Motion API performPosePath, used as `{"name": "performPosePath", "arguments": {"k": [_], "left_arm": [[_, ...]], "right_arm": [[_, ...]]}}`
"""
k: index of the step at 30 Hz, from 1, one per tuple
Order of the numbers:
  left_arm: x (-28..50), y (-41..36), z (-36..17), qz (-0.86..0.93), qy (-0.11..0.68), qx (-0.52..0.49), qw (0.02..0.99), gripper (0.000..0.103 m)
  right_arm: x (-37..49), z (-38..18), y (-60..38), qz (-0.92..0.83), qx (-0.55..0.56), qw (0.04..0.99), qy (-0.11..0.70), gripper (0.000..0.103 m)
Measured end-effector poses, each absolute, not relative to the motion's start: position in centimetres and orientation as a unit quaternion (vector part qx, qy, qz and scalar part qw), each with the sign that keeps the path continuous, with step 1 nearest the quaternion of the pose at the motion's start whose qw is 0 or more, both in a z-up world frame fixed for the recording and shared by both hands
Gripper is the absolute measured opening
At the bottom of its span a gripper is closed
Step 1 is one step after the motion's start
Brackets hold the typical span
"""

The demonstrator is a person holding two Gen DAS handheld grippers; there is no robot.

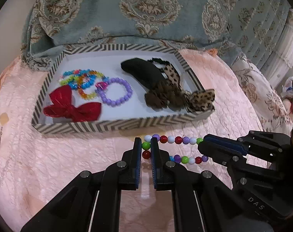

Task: Organize jewelry
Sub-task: 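Carry the bead bracelet into the tray and open both tools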

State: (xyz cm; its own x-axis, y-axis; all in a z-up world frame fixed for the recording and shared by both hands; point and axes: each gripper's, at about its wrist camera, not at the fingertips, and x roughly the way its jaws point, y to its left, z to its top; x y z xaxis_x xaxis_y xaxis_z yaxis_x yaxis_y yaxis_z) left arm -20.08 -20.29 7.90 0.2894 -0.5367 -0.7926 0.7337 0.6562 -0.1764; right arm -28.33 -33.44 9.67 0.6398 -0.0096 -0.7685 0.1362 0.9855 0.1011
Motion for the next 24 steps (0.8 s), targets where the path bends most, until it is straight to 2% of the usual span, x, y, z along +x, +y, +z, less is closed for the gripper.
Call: {"name": "performPosePath", "arguments": {"k": [16, 24], "left_arm": [[-12.6, -20.9, 11.9, -0.374, 0.418, 0.105, 0.821, 0.0], [-8.1, -22.9, 11.5, -0.356, 0.421, 0.116, 0.826, 0.0]], "right_arm": [[-19.8, 13.7, -34.2, -0.018, 0.059, 0.912, 0.405, 0.008], [-14.6, 13.7, -35.4, -0.022, 0.057, 0.912, 0.406, 0.008]]}}
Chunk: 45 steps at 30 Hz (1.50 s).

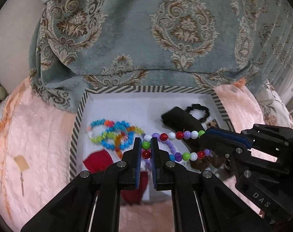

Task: Organize jewelry
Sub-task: 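Carry the bead bracelet into the tray and open both tools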

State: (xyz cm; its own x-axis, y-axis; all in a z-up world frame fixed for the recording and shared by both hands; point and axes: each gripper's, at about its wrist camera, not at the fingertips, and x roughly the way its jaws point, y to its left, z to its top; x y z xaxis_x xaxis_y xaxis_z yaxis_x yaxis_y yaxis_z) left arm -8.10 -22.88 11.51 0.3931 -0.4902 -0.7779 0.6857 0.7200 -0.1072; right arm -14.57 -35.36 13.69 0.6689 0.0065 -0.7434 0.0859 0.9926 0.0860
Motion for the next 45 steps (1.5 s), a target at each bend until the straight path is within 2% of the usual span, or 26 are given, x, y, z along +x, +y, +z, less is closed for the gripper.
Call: {"name": "performPosePath", "arguments": {"k": [23, 32, 37, 41, 42, 44, 45], "left_arm": [[2.0, -28.1, 6.0, -0.311, 0.468, 0.125, 0.818, 0.0], [3.4, -28.9, 4.5, -0.299, 0.489, 0.122, 0.81, 0.0], [2.6, -30.1, 4.3, -0.288, 0.473, 0.146, 0.82, 0.0], [2.3, -30.0, 4.3, -0.277, 0.477, 0.141, 0.822, 0.0], [2.3, -29.7, 4.5, -0.276, 0.479, 0.138, 0.822, 0.001], [2.0, -28.8, 4.7, -0.27, 0.478, 0.132, 0.825, 0.01], [1.7, -28.3, 5.0, -0.269, 0.476, 0.129, 0.827, 0.011]], "right_arm": [[-3.1, 7.4, -39.0, -0.044, 0.06, 0.89, 0.45, 0.008], [-1.4, 5.3, -40.2, -0.043, 0.087, 0.88, 0.464, 0.008], [-1.5, 5.3, -40.5, -0.052, 0.091, 0.885, 0.453, 0.008], [-1.8, 5.8, -40.8, -0.053, 0.099, 0.887, 0.448, 0.013], [-2.0, 6.1, -40.8, -0.054, 0.1, 0.889, 0.444, 0.013], [-2.7, 6.8, -40.9, -0.056, 0.102, 0.891, 0.438, 0.013], [-3.0, 7.1, -40.9, -0.058, 0.105, 0.892, 0.435, 0.013]]}}
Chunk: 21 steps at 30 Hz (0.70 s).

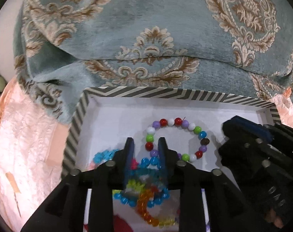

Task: Organize jewelry
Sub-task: 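Carry the bead bracelet into the tray and open both tools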

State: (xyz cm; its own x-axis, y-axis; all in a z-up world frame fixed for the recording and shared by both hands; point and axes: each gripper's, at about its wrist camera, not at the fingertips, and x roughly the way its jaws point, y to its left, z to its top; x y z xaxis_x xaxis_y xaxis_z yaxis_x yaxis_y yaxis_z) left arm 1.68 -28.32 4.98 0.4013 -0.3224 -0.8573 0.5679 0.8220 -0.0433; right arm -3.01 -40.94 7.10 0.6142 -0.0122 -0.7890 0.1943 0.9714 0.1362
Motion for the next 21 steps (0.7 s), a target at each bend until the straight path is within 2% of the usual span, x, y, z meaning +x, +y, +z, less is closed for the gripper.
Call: {"name": "performPosePath", "arguments": {"k": [5, 10, 15, 21], "left_arm": [[-0.8, -26.6, 7.0, -0.271, 0.457, 0.121, 0.839, 0.013], [-3.4, -24.4, 9.0, -0.278, 0.431, 0.115, 0.85, 0.017], [-6.3, -21.8, 10.1, -0.27, 0.413, 0.11, 0.863, 0.018], [-9.9, -19.6, 10.6, -0.256, 0.392, 0.105, 0.877, 0.018]], "right_arm": [[-5.5, 9.1, -41.0, -0.064, 0.118, 0.897, 0.421, 0.016], [-9.5, 11.1, -40.6, -0.075, 0.116, 0.906, 0.401, 0.034], [-14.0, 11.9, -39.7, -0.096, 0.112, 0.911, 0.385, 0.04], [-18.3, 11.4, -37.8, -0.114, 0.114, 0.911, 0.38, 0.043]]}}
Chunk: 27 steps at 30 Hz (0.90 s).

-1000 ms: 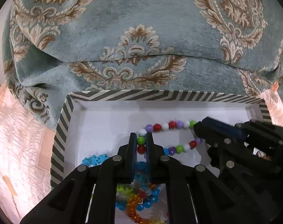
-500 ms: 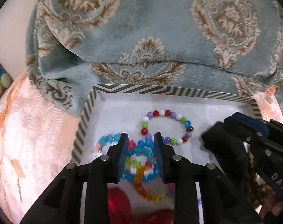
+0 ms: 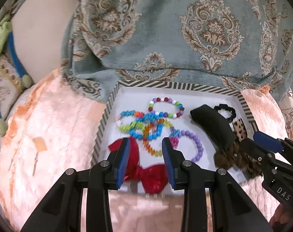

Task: Organize jewelry

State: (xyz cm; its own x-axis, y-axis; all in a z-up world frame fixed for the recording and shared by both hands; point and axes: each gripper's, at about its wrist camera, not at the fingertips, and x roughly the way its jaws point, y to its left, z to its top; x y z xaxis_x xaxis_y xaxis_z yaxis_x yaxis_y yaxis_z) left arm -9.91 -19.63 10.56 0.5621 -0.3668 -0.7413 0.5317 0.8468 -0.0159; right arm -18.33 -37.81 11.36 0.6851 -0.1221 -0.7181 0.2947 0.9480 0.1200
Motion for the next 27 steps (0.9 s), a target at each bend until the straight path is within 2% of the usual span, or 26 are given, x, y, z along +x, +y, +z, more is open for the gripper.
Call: {"name": "performPosePath", "arguments": {"k": [5, 10, 27], "left_arm": [[-12.5, -18.2, 10.8, -0.248, 0.384, 0.105, 0.883, 0.018], [-15.0, -17.2, 11.3, -0.242, 0.372, 0.11, 0.889, 0.018], [-18.9, -15.6, 13.5, -0.227, 0.339, 0.105, 0.907, 0.018]], "right_arm": [[-21.3, 11.5, -36.3, -0.127, 0.114, 0.911, 0.375, 0.046], [-23.3, 12.3, -35.0, -0.133, 0.113, 0.916, 0.361, 0.054], [-26.8, 14.5, -32.5, -0.136, 0.1, 0.926, 0.338, 0.06]]}}
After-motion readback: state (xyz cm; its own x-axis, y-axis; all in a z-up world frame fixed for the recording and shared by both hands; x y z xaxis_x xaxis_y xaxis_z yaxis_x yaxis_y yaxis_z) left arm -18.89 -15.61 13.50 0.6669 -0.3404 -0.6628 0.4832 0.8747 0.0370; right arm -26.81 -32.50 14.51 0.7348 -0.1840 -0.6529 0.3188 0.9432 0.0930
